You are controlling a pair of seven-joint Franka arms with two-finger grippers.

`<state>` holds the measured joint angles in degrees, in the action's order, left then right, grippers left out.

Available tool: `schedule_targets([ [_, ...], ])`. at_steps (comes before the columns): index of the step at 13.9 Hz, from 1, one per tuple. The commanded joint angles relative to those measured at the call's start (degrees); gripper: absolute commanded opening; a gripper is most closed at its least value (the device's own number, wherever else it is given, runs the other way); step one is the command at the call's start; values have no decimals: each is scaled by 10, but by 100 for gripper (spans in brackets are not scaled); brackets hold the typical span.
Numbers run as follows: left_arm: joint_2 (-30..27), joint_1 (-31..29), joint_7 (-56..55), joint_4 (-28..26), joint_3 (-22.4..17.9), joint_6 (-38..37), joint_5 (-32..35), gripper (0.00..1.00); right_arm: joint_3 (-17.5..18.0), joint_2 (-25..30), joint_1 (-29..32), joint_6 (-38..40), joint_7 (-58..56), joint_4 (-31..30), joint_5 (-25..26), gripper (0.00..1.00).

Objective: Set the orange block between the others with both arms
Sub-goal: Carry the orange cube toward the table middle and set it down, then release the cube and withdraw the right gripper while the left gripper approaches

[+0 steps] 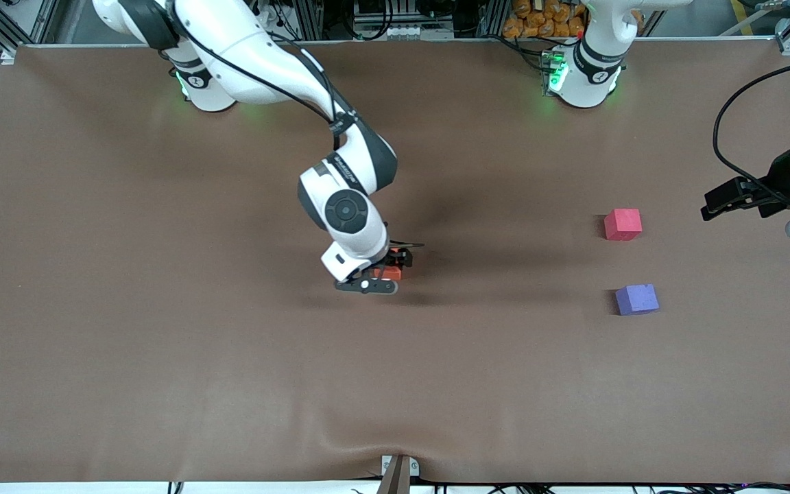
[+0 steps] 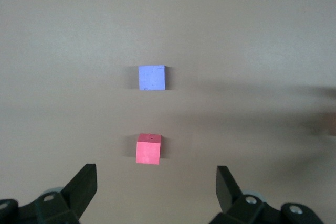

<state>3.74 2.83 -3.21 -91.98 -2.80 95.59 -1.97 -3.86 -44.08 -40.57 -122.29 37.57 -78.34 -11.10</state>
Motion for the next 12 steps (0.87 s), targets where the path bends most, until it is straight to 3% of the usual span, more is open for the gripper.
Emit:
schedule_targets([
  [1,5,-1,15,13,1,-8,-10,100,7,50,50,39,-52,-8,-6,100],
  [5,7,10,5,13,6,-8,-26,100,-2,73,88,90,-93,-10,9,100],
  [7,25,34,-9,13,5,-6,-57,100,-3,79,103,93,-125,-19,22,100],
  [12,66,112,-101,39,5,1,-56,100,-4,90,154,93,-258,-24,24,100],
])
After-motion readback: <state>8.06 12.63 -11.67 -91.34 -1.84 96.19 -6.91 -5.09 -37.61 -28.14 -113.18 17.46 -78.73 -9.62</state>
